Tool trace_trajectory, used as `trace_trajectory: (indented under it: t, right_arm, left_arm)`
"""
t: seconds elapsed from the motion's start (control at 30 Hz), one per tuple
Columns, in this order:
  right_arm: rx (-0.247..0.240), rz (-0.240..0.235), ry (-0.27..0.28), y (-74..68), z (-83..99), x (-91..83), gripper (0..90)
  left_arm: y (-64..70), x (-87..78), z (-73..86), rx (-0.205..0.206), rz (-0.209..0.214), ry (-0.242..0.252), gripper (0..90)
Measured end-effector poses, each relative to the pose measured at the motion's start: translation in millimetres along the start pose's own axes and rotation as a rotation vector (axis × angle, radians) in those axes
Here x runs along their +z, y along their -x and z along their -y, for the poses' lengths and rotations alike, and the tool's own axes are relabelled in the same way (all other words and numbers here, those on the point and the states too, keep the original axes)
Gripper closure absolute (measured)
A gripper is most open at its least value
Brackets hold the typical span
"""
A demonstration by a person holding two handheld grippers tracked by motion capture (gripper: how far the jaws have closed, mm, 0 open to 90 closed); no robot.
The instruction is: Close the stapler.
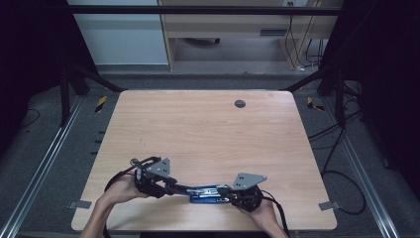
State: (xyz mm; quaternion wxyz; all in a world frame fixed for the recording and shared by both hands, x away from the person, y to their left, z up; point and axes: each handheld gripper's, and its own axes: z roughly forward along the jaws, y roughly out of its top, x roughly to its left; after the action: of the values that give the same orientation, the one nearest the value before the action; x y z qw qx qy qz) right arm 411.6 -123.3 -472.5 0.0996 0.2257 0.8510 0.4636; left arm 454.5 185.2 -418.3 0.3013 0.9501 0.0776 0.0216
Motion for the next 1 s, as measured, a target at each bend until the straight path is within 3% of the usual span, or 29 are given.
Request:
trace_trajectory:
  t: [0.23, 0.47, 0.77, 1.0]
  right_arm:
    - [-0.013, -0.055, 0.071, -11.6, -29.0, 15.9, 90.0]
    - [-0.008, -0.099, 0.064, -21.8, -41.2, 46.0, 90.0]
    - [-0.009, -0.093, 0.049, -28.5, -45.4, 65.8, 90.0]
    - [-0.004, -0.084, 0.049, -29.8, -45.7, 71.7, 90.0]
  left_arm:
    - [0.0, -0.1, 0.1, 0.001, 0.000, -0.001, 63.3]
    - [-0.1, -0.1, 0.1, 0.003, 0.001, -0.001, 63.3]
    - [-0.4, 0.0, 0.2, 0.001, 0.001, 0.001, 63.2]
    - [-0.6, 0.0, 0.2, 0.000, 0.000, 0.001, 63.1]
